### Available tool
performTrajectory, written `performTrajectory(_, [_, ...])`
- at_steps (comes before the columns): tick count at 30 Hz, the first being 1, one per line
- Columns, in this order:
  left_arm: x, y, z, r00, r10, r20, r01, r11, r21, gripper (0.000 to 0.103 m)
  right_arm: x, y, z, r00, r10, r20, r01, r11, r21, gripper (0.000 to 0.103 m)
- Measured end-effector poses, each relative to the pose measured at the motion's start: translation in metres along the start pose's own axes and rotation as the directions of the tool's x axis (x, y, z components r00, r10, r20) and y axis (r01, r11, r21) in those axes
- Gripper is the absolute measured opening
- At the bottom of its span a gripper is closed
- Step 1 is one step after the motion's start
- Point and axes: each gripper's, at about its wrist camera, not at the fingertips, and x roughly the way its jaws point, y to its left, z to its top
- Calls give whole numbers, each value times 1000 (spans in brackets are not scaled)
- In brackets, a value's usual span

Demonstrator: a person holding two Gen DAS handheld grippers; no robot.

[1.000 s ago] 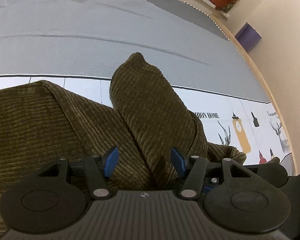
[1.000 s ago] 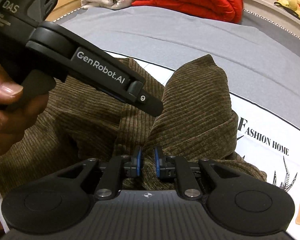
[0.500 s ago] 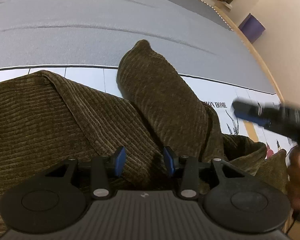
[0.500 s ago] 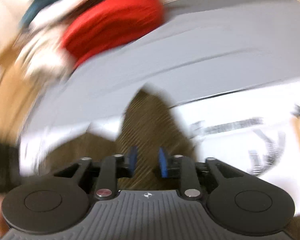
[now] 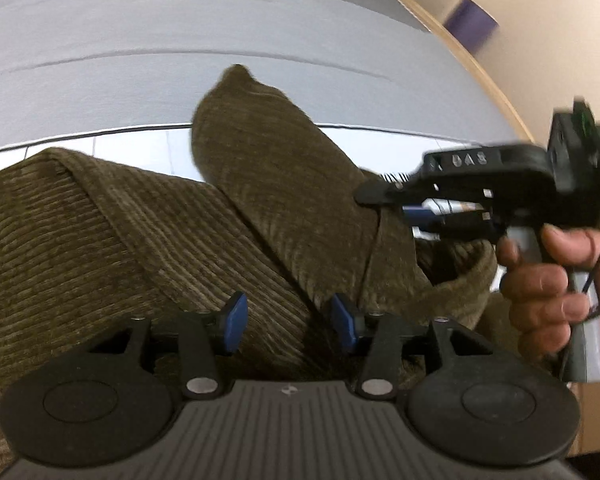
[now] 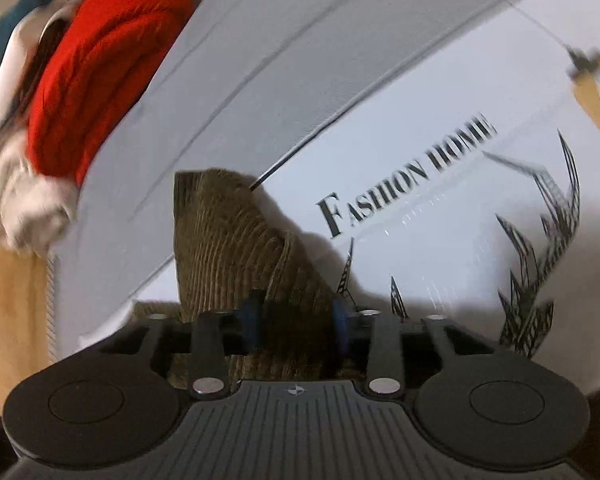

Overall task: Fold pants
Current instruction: 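Lay the pant leg flat on the sheet and open the right gripper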

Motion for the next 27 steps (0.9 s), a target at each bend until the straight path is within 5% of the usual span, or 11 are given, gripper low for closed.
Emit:
performTrajectory(3, [-1, -2, -1, 1000, -12, 12, 12, 1000, 10, 52, -12, 10, 3, 999, 19, 29, -17, 999, -46, 24])
performTrajectory(6, [-7, -3, 2, 998, -33, 55, 32, 999, 10, 52, -54, 14, 15, 967, 198, 158, -186, 979, -86, 19])
performTrajectory(9, [-13, -4, 3, 994, -62, 93, 61, 998, 21, 52, -118, -7, 28, 848, 297, 439, -275, 955, -114, 14])
performTrajectory(10, [-15, -4, 3, 992, -73, 102, 71, 997, 26, 52, -140, -24, 28, 780, 277, 561, -288, 955, -71, 14])
performTrajectory(12, [-15, -4, 1, 992, -85, 96, 82, 996, 39, 52, -178, -63, 19, 619, 38, 784, -190, 976, 103, 14])
performTrajectory(14, [-12, -5, -2, 994, -74, 82, 69, 996, 60, 53, -190, -89, 17, 562, -241, 791, -6, 955, 296, 16])
performTrajectory(16, [-6, -6, -7, 997, -63, 52, 59, 996, 73, 54, -182, -116, 24, 602, -456, 655, 177, 877, 447, 23])
performTrajectory(17, [-4, -5, -7, 997, -59, 46, 56, 996, 74, 54, -175, -135, 23, 635, -496, 592, 190, 844, 502, 26])
performTrajectory(20, [2, -9, -12, 998, -53, 28, 50, 994, 93, 55, -157, -177, 19, 752, -460, 472, 132, 807, 576, 37])
performTrajectory(21, [4, -11, -12, 998, -59, 18, 57, 993, 103, 58, -154, -183, 19, 769, -449, 456, 123, 803, 583, 37])
performTrajectory(27, [26, -32, -29, 997, -9, -82, 31, 961, 274, 64, -162, -200, 24, 781, -427, 456, 126, 822, 555, 38])
